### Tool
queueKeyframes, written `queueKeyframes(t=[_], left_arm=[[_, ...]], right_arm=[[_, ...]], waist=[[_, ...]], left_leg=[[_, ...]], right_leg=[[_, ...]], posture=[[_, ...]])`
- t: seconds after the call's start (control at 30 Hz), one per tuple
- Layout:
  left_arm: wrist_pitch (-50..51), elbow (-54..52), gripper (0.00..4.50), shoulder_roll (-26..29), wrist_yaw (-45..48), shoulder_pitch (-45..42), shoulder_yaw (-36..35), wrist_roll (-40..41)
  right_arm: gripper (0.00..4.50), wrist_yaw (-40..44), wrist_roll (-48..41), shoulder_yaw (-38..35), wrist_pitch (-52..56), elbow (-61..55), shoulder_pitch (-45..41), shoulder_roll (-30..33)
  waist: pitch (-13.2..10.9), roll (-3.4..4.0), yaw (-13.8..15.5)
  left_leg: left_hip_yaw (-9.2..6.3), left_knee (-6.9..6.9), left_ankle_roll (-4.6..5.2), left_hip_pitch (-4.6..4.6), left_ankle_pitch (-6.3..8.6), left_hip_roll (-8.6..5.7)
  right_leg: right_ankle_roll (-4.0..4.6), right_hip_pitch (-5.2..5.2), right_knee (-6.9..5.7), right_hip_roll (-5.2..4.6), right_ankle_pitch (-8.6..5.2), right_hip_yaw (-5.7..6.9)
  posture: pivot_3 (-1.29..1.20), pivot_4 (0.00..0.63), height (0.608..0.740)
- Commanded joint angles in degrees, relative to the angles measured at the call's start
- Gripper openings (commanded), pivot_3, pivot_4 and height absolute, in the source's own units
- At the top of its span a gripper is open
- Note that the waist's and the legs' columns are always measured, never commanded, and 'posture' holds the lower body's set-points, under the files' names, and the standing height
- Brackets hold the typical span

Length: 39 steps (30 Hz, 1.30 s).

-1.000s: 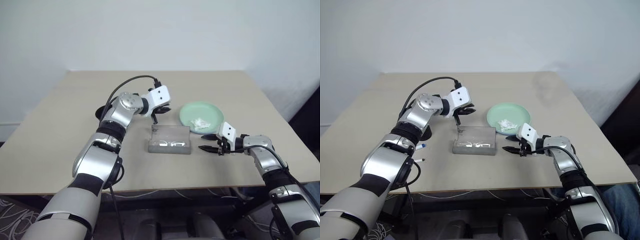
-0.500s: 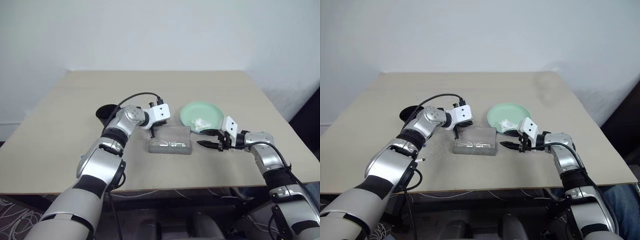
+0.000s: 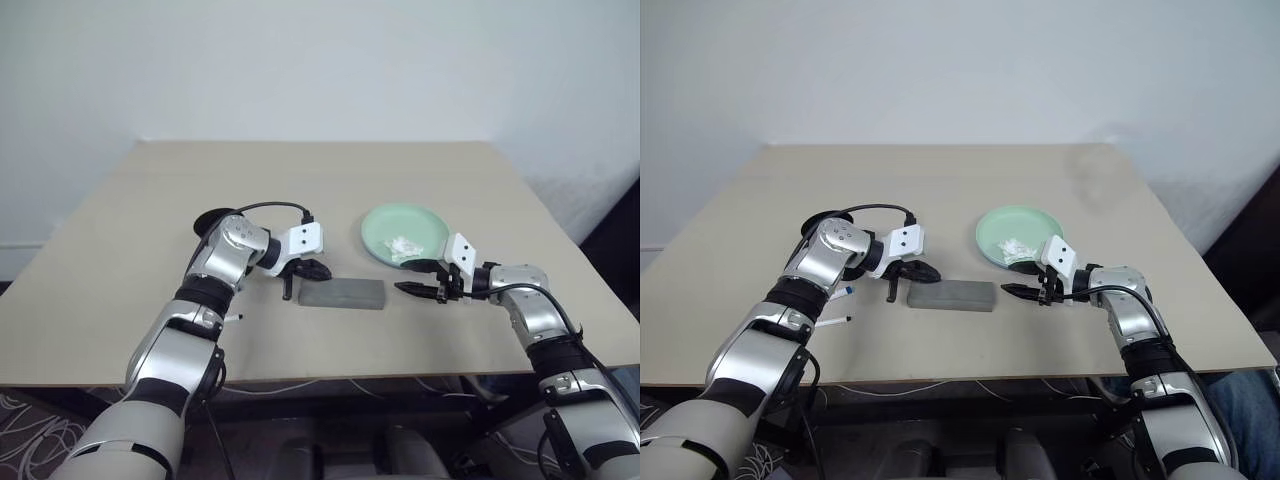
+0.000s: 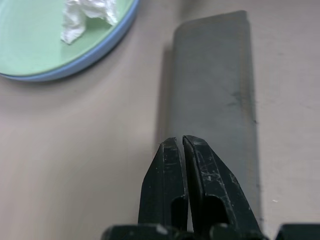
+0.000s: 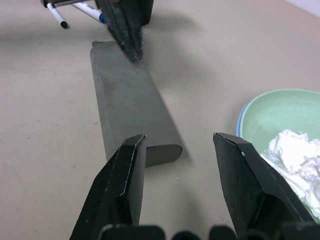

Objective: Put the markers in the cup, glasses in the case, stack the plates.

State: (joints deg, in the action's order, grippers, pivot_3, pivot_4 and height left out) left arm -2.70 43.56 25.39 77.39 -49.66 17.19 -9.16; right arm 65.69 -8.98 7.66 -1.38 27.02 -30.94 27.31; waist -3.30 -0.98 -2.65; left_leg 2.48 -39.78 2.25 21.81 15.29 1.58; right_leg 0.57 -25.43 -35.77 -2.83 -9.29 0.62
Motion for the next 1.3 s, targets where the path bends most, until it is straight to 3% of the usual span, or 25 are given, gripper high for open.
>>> queueKeyframes(t=[0.03, 0.37, 0.47, 0.63, 0.73, 0.93, 1.07, 1.1, 1.3], left_arm=[[1.8, -8.3, 0.15, 1.8, 2.7, 2.5, 1.2, 1.0], [9.9, -22.2, 0.15, 4.3, -1.2, 6.8, -3.7, 6.1], [14.7, -30.9, 0.15, 8.0, 0.7, 10.3, -6.1, 10.6], [18.7, -41.8, 0.15, 19.5, 4.7, 18.5, -9.1, 14.1], [19.8, -45.1, 0.71, 26.3, 6.9, 22.9, -11.0, 15.6], [21.0, -46.2, 2.85, 35.1, 9.2, 26.1, -13.2, 17.4], [19.6, -43.2, 4.27, 37.6, 9.4, 25.9, -12.4, 16.7], [19.3, -42.4, 4.43, 38.0, 9.5, 25.8, -12.2, 16.5], [14.0, -33.0, 4.43, 39.5, 10.8, 23.3, -8.3, 11.8]], right_arm=[[2.32, -0.3, -0.7, -1.3, -0.9, -0.1, -1.9, 0.0], [2.32, 0.1, -0.5, -0.5, -0.8, -0.5, -1.8, -0.5], [2.32, 0.3, -0.4, -0.4, -0.7, -0.6, -1.7, -0.6], [2.32, 0.9, -0.3, -0.2, -0.6, -0.2, -2.0, -0.4], [2.32, 1.3, -0.2, 0.0, -0.8, 0.6, -2.5, -0.5], [2.32, 1.9, 0.3, 0.8, -1.3, 2.6, -4.2, -1.8], [2.32, 2.0, 0.6, 1.1, -1.8, 3.9, -5.1, -2.6], [2.32, 2.0, 0.7, 1.1, -1.9, 4.2, -5.2, -2.7], [2.32, 2.0, 1.0, 1.2, -2.5, 5.3, -5.7, -3.2]], waist=[[0.0, 0.00, 0.0], [0.0, 0.01, 0.0], [0.0, 0.03, -0.3], [0.0, 0.04, -0.4], [0.0, 0.04, -0.1], [0.0, 0.01, 0.1], [0.0, 0.02, 0.0], [0.0, 0.02, 0.0], [0.0, 0.03, 0.0]], left_leg=[[0.00, 0.00, 0.00, 0.00, 0.00, 0.01], [0.00, -0.04, 0.01, -0.03, -0.01, 0.02], [0.02, 0.01, 0.01, -0.05, 0.00, 0.04], [0.02, 0.18, 0.00, -0.20, 0.00, 0.11], [0.01, 0.17, -0.01, -0.19, -0.01, 0.10], [0.00, 0.10, -0.02, -0.18, 0.00, 0.18], [0.01, 0.11, -0.03, -0.19, 0.00, 0.18], [0.03, 0.12, -0.03, -0.19, 0.00, 0.16], [0.15, 0.16, -0.03, -0.18, 0.00, 0.15]], right_leg=[[0.00, 0.00, 0.00, 0.00, 0.00, 0.00], [0.01, 0.02, -0.02, 0.00, 0.00, -0.02], [0.01, -0.01, -0.02, 0.01, 0.00, -0.05], [0.02, -0.01, -0.05, 0.05, -0.01, -0.08], [0.14, 0.02, -0.03, 0.04, -0.08, -0.02], [0.17, 0.03, 0.02, -0.12, -0.10, -0.06], [0.18, 0.02, 0.02, -0.11, -0.11, -0.05], [0.18, 0.01, 0.01, -0.10, -0.11, -0.05], [0.18, -0.04, -0.02, -0.01, -0.11, 0.00]], posture=[[0.00, 0.000, 0.721], [0.00, 0.000, 0.721], [0.00, 0.000, 0.721], [0.00, 0.000, 0.721], [0.00, 0.000, 0.721], [0.00, 0.000, 0.721], [0.00, 0.000, 0.721], [0.00, 0.000, 0.721], [0.00, 0.000, 0.721]])
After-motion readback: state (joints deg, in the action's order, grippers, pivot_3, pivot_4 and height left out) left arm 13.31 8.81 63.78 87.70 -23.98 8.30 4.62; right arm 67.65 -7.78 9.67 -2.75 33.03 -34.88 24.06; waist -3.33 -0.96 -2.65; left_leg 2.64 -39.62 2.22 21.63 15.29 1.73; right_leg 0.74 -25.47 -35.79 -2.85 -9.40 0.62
